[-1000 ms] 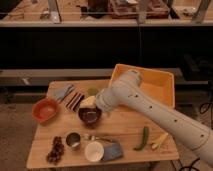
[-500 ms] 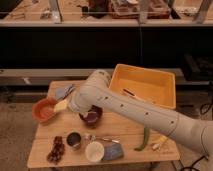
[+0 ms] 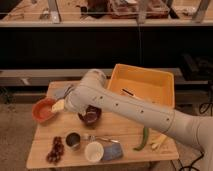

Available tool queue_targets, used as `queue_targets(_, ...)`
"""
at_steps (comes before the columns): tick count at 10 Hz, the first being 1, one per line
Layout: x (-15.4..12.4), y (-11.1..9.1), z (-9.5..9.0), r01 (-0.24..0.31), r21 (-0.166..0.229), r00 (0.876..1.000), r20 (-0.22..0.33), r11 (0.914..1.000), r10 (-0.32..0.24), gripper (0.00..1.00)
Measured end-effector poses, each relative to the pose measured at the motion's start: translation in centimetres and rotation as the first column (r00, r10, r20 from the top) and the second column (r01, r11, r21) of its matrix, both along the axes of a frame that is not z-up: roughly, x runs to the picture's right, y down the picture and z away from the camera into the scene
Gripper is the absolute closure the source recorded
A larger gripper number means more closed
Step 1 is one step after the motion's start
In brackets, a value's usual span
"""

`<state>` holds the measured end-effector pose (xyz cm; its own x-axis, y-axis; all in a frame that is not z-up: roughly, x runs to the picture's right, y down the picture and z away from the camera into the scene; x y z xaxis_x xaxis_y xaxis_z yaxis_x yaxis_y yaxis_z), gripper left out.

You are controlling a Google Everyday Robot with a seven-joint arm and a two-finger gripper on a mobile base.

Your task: Place grapes in metal cup

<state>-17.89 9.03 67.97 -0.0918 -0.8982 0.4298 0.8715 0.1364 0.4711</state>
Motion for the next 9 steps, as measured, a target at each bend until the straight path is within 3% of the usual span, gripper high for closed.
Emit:
queue_targets(2,-2.9,-0.1,0.8,0.109,0.046,0.994,0.017,0.9930,-0.110,0.20)
queue_targets(5,-6.7,2.2,3.6,0.284,0.062,0.958,0.024,0.9567,-0.286,0.20)
queue_targets(6,-6.9,3.6,4.7,0.315,0.049,0.948,0.021,0.9477,-0.317,0.20)
queue_targets(9,-5.9,6.8,6.8,0.362,0.019,0.932,0.007,0.9319,-0.362,0.20)
